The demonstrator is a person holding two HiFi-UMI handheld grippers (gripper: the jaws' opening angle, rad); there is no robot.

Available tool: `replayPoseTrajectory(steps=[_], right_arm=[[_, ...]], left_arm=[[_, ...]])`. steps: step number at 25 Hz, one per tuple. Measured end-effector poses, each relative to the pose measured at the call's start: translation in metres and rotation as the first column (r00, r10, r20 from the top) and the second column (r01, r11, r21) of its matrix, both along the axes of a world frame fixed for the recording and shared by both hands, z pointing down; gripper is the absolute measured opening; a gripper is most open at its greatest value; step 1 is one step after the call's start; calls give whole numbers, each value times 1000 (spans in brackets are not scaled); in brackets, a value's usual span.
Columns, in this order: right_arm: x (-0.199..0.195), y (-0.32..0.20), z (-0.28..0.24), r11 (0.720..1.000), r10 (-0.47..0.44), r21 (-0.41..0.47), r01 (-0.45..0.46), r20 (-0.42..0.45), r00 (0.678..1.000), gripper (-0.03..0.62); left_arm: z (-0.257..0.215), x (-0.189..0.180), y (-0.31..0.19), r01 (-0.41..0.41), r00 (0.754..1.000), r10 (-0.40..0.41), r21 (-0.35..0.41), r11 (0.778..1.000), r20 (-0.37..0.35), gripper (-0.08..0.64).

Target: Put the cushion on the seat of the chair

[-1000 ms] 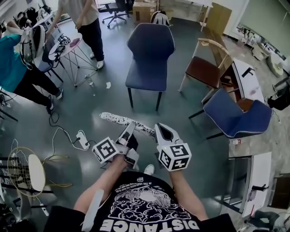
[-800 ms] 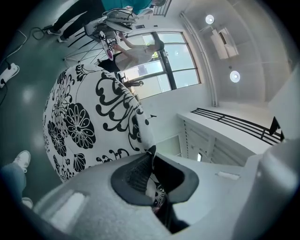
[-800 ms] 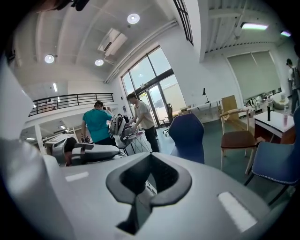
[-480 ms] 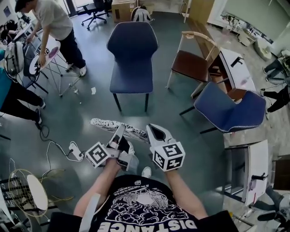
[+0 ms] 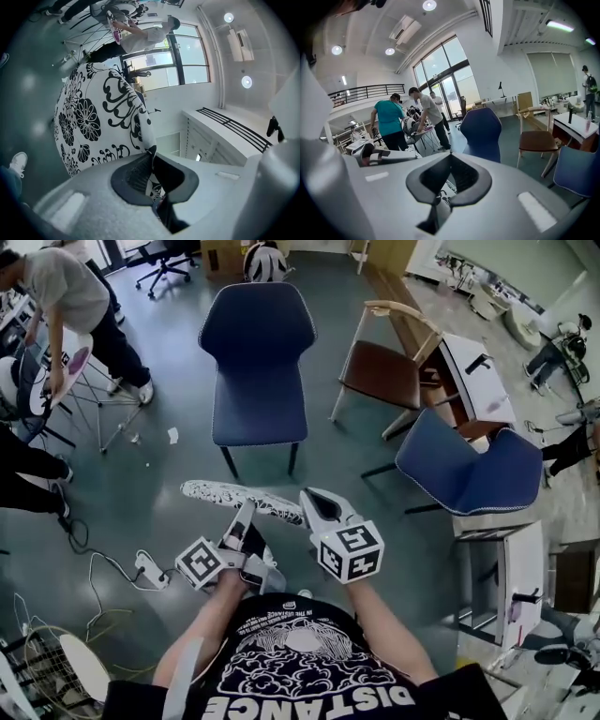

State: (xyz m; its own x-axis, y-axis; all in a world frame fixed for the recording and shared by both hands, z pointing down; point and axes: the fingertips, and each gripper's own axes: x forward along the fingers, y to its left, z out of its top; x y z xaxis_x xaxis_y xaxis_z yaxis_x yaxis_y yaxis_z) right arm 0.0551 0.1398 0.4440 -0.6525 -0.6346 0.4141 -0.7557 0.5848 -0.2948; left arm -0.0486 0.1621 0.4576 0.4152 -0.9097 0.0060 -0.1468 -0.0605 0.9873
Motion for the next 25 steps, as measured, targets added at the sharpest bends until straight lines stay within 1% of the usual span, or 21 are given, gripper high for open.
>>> replayPoseTrajectory(steps=[5, 10, 15, 18, 22, 25], right_arm=[[-18, -27, -1, 1000, 19, -11, -19, -16, 1000, -2], [-35, -52, -8, 1000, 27, 14, -27, -25, 999, -2], [-40, -70, -11, 999, 37, 16, -37, -18, 999, -2], [-37, -81, -9, 999, 40, 13, -40, -16, 999, -2], [-33, -102, -2, 1000, 19, 10, -19, -14, 1000, -2], [-33, -124, 3, 1000, -18, 4, 18, -12, 1000, -2]], left_arm=[[0, -17, -33, -11, 999, 10, -4, 1000, -31, 14], [-4, -34, -62, -10, 999, 11, 16, 1000, -47, 14], [3, -50, -81, 7, 999, -7, 0, 1000, -52, 14], [6, -52, -93, 17, 999, -17, -6, 1000, -48, 14], [13, -50, -114, 37, 999, -37, -13, 999, -34, 14], [20, -54, -131, 74, 997, -75, -36, 997, -30, 14]])
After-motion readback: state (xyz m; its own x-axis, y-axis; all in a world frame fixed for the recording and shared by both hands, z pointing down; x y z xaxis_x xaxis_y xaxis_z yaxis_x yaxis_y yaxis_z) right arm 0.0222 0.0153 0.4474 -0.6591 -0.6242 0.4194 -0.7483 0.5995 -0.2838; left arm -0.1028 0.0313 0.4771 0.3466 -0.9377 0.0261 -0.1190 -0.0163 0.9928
